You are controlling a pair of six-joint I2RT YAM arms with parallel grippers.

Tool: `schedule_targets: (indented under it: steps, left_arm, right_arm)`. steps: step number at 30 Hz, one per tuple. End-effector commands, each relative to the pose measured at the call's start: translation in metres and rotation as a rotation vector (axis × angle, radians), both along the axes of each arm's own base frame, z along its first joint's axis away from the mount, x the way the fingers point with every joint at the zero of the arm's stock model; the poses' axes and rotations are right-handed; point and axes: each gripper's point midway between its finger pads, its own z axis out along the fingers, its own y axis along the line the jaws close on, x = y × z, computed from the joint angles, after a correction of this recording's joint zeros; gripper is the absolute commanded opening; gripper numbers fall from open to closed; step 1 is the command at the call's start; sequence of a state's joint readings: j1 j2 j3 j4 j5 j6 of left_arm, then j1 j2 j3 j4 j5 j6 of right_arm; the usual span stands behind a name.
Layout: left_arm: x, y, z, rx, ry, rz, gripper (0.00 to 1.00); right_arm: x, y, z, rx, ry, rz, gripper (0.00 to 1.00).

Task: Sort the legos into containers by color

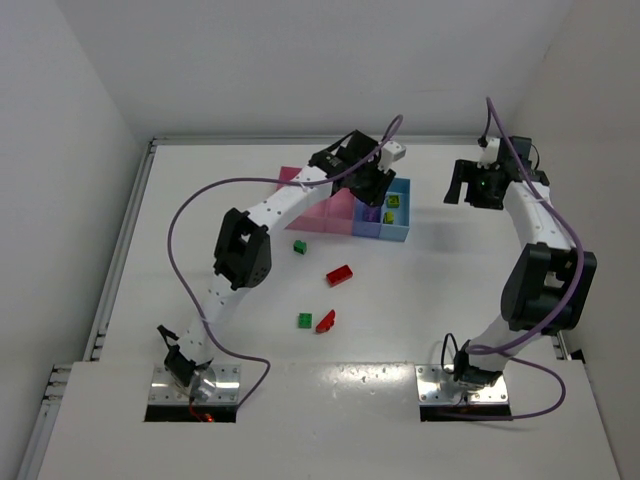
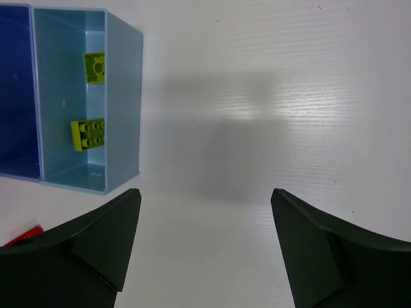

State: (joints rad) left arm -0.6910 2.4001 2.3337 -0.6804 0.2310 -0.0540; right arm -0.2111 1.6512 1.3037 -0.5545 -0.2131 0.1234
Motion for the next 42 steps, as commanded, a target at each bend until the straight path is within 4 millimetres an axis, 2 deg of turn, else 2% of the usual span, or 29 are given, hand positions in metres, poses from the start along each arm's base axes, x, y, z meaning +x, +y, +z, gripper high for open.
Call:
schedule_targets:
  steps: [1,2,3,5,8,10,12,14,15,16,17,18,19,20,21,22,23,24,25,26,27,28,29,30,31,33,34,38,42]
  left_arm:
    - [0.016,-0.006,0.015,-0.055,-0.041,0.025,0.49]
    - [0.017,-0.007,0.019,-0.062,-0.049,0.025,0.67]
    - [0.017,-0.007,0.019,-0.062,-0.050,0.025,0.74]
    - [0.018,-0.008,0.021,-0.068,-0.058,0.025,0.81]
    - [0.022,-0.007,0.023,-0.066,-0.074,0.039,0.84]
    - [0.028,-0.001,0.042,-0.067,-0.119,0.075,0.84]
    - [0.031,0.009,0.078,-0.095,-0.173,0.103,0.84]
    - [0.037,0.028,0.116,-0.125,-0.229,0.145,0.85]
    - [0.030,0.043,0.149,-0.154,-0.265,0.158,0.85]
    - [0.036,0.064,0.166,-0.172,-0.279,0.200,0.85]
    - [0.036,0.080,0.182,-0.192,-0.289,0.231,0.87]
    - [0.035,0.098,0.184,-0.188,-0.276,0.265,0.89]
    - [0.037,0.140,0.219,-0.226,-0.315,0.340,0.89]
    - [0.038,0.162,0.226,-0.231,-0.321,0.381,0.90]
    - [0.037,0.183,0.231,-0.233,-0.323,0.406,0.90]
    - [0.037,0.230,0.234,-0.240,-0.309,0.494,0.90]
    - [0.033,0.248,0.233,-0.251,-0.292,0.497,0.90]
    - [0.030,0.268,0.212,-0.243,-0.235,0.525,0.90]
    - [0.033,0.308,0.209,-0.245,-0.225,0.588,0.90]
    - [0.019,0.316,0.211,-0.279,-0.199,0.556,0.90]
    - [0.015,0.330,0.206,-0.286,-0.181,0.570,0.90]
    - [0.010,0.357,0.184,-0.270,-0.131,0.616,0.90]
    - [-0.001,0.361,0.186,-0.291,-0.127,0.586,0.90]
    - [-0.007,0.368,0.171,-0.288,-0.090,0.590,0.90]
    - [-0.011,0.382,0.167,-0.293,-0.081,0.617,0.90]
    - [-0.019,0.389,0.162,-0.315,-0.065,0.616,0.90]
    - [-0.024,0.399,0.157,-0.325,-0.063,0.633,0.90]
    - [-0.030,0.409,0.155,-0.381,-0.051,0.632,0.90]
    - [-0.029,0.406,0.152,-0.391,-0.036,0.617,0.90]
  right_arm:
    - [0.007,0.008,-0.001,0.008,-0.021,0.035,0.83]
    - [0.007,0.007,-0.001,0.000,-0.023,0.044,0.83]
    - [0.007,0.008,-0.001,0.000,-0.026,0.058,0.83]
    - [0.007,0.014,0.000,0.008,-0.028,0.074,0.83]
    - [0.005,0.019,0.000,0.024,-0.024,0.097,0.83]
    - [0.003,0.024,0.004,0.036,-0.035,0.132,0.83]
    - [-0.001,0.043,0.018,0.052,-0.082,0.225,0.83]
    - [-0.005,0.069,0.029,0.091,-0.128,0.332,0.83]
    - [-0.011,0.091,0.030,0.092,-0.140,0.421,0.82]
    - [-0.014,0.106,0.038,0.087,-0.168,0.479,0.81]
    - [-0.019,0.122,0.038,0.077,-0.179,0.569,0.81]
    - [-0.026,0.149,0.037,0.067,-0.179,0.662,0.81]
    - [-0.033,0.163,0.040,0.062,-0.192,0.729,0.81]
    - [-0.036,0.176,0.041,0.054,-0.198,0.792,0.81]
    - [-0.044,0.198,0.044,0.021,-0.208,0.905,0.81]
    - [-0.049,0.210,0.045,0.019,-0.211,0.975,0.80]
    - [-0.052,0.221,0.037,0.017,-0.187,1.040,0.80]
    - [-0.064,0.240,0.042,-0.003,-0.187,1.180,0.80]
    - [-0.068,0.248,0.039,-0.016,-0.169,1.244,0.78]
    - [-0.063,0.260,0.035,-0.027,-0.150,1.310,0.77]
    - [-0.082,0.271,0.022,-0.057,-0.084,1.439,0.77]
    - [-0.088,0.277,0.013,-0.078,-0.042,1.505,0.76]
    - [-0.085,0.286,0.015,-0.119,-0.038,1.561,0.74]
    - [-0.098,0.293,-0.011,-0.147,0.069,1.654,0.73]
    - [-0.100,0.298,-0.019,-0.165,0.095,1.690,0.71]
    - [-0.097,0.308,-0.027,-0.222,0.113,1.730,0.71]
    - [-0.102,0.315,-0.040,-0.246,0.144,1.778,0.71]
    - [-0.096,0.322,-0.057,-0.328,0.166,1.797,0.71]
    - [-0.094,0.322,-0.071,-0.392,0.169,1.802,0.71]
